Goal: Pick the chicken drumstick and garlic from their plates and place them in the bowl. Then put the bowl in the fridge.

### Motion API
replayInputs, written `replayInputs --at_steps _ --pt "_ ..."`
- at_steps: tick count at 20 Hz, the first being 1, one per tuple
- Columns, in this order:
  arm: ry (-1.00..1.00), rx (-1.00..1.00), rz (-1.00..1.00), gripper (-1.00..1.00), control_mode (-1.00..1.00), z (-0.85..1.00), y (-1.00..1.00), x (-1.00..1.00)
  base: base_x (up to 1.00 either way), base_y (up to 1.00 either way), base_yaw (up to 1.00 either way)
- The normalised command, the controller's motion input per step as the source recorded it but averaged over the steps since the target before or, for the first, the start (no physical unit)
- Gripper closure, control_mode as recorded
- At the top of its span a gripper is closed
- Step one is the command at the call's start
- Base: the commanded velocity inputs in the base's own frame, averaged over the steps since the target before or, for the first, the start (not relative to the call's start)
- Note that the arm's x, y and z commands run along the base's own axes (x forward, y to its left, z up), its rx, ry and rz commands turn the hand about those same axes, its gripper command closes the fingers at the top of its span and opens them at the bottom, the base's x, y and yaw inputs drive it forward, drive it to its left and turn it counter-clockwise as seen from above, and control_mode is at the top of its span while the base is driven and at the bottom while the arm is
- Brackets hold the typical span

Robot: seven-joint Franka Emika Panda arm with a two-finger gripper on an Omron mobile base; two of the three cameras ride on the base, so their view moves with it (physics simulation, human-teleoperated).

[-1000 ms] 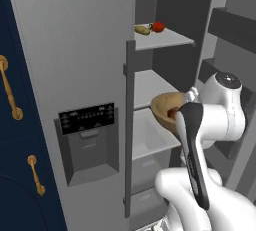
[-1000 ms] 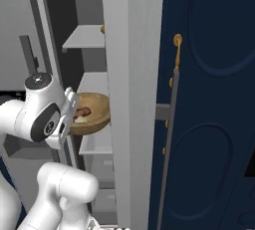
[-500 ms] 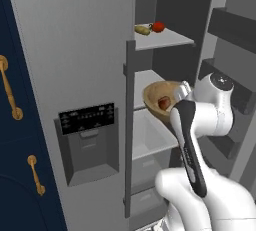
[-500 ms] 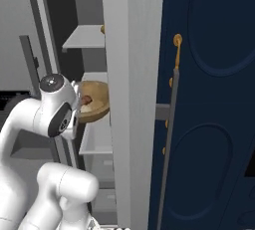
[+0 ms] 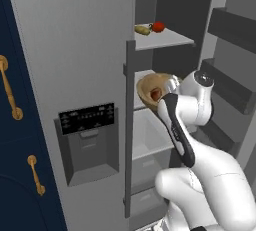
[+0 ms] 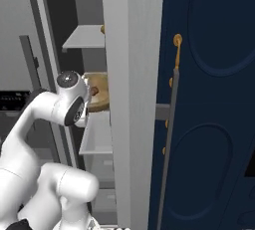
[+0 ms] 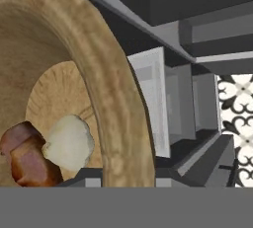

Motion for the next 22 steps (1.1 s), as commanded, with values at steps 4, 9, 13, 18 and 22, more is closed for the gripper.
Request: replayInputs --at_steps 4,9,13,18,22 --pt "0.02 0.00 0.09 1.00 -1.00 -0.09 -0.13 0.84 0.00 0.00 0.00" --pt "0.01 0.04 0.09 1.00 -1.00 -0.03 -0.16 0.54 0.00 0.00 0.00" --pt "0.11 0.02 0.00 1.00 -1.00 -0.05 -0.02 0.32 0.00 0.00 0.00" --pt "0.06 0.00 0.00 1.00 -1.00 -0.07 0.17 0.27 0.00 0.00 0.00" --pt "-0.02 0.00 0.00 1.00 -1.00 -0.26 0.01 0.36 0.00 0.00 0.00"
